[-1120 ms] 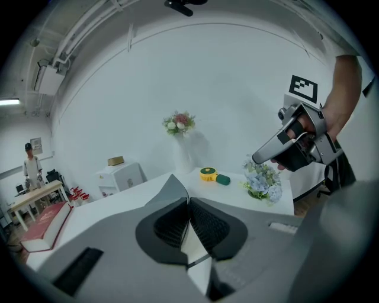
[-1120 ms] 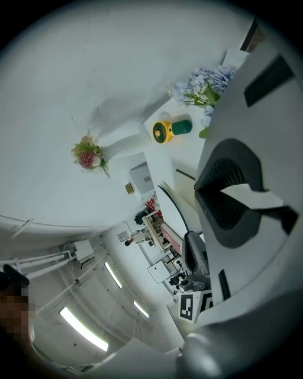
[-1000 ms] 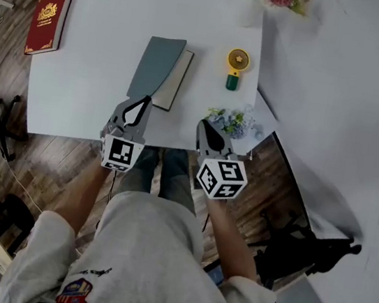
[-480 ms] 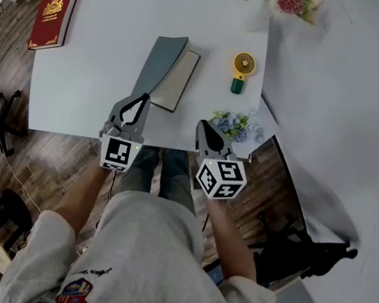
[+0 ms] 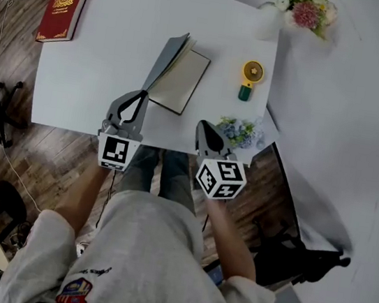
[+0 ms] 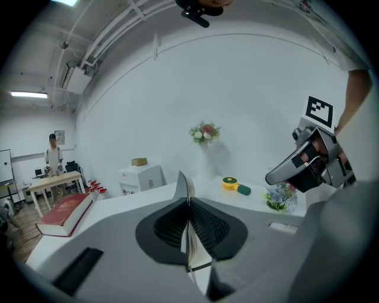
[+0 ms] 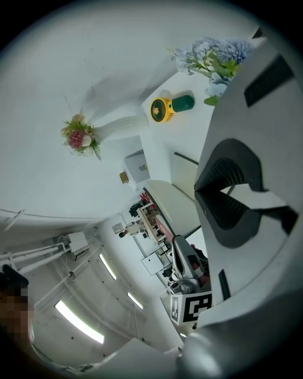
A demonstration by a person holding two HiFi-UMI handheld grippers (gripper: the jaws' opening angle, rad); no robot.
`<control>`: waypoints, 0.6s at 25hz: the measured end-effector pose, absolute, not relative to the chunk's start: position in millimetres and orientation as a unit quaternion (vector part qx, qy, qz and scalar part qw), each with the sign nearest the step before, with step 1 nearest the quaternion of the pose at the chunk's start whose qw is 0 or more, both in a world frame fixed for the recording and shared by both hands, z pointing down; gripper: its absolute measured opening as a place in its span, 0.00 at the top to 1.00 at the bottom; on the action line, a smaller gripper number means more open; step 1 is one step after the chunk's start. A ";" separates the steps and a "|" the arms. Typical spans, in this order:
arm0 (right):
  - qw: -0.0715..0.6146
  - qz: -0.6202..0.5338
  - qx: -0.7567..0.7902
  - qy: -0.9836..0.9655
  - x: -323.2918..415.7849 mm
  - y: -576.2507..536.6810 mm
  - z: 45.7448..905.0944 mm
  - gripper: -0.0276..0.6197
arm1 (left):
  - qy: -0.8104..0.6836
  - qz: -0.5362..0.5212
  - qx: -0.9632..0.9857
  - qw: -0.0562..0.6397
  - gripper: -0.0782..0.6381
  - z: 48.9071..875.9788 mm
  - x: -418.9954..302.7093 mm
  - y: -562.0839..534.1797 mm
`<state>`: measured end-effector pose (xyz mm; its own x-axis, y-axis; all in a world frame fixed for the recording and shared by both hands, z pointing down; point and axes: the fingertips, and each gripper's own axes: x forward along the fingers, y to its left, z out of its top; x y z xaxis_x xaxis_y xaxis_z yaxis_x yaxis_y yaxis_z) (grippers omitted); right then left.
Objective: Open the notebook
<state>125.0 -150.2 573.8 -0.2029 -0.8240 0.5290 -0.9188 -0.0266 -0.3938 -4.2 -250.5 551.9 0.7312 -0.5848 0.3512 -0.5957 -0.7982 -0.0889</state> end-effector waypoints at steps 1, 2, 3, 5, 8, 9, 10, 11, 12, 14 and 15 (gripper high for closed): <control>0.070 0.345 0.626 -0.696 123.3 -151.5 573.7 0.97 | -0.320 0.180 0.930 0.010 0.87 550.3 -6.6 -252.8; 0.070 0.345 0.625 -0.697 121.5 -152.7 573.5 0.97 | -0.323 0.177 0.930 0.007 0.87 548.9 -9.1 -255.0; 0.071 0.344 0.624 -0.698 119.7 -153.8 573.4 0.97 | -0.326 0.176 0.929 0.009 0.87 548.2 -11.8 -256.8; 0.073 0.344 0.622 -0.699 117.0 -155.9 573.2 0.97 | -0.330 0.178 0.927 0.009 0.87 548.1 -16.4 -259.7; 0.075 0.343 0.621 -0.701 114.5 -158.5 573.4 0.97 | -0.338 0.175 0.925 0.008 0.87 546.5 -21.8 -265.2; 0.075 0.343 0.620 -0.701 113.8 -159.0 573.7 0.97 | -0.342 0.171 0.924 0.007 0.87 545.2 -23.6 -267.4; 0.076 0.343 0.620 -0.702 113.2 -159.4 573.9 0.97 | -0.345 0.169 0.923 0.008 0.87 544.5 -25.5 -269.2; 0.076 0.343 0.619 -0.702 112.7 -159.6 574.1 0.97 | -0.348 0.168 0.922 0.009 0.87 544.3 -27.5 -270.7; 0.076 0.344 0.619 -0.702 112.5 -159.7 574.2 0.97 | -0.351 0.168 0.921 0.010 0.87 544.5 -29.3 -271.9; 0.078 0.345 0.619 -0.702 112.2 -159.5 574.9 0.97 | -0.355 0.169 0.919 0.011 0.87 545.6 -32.9 -274.0; 0.078 0.345 0.618 -0.702 111.8 -159.4 575.3 0.97 | -0.357 0.169 0.918 0.012 0.87 545.9 -34.9 -275.2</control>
<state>111.8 -159.4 575.3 -0.2233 -0.8139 0.5365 -0.9218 -0.0025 -0.3875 -34.9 -275.2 545.9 0.6871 -0.6524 0.3197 -0.6606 -0.7442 -0.0988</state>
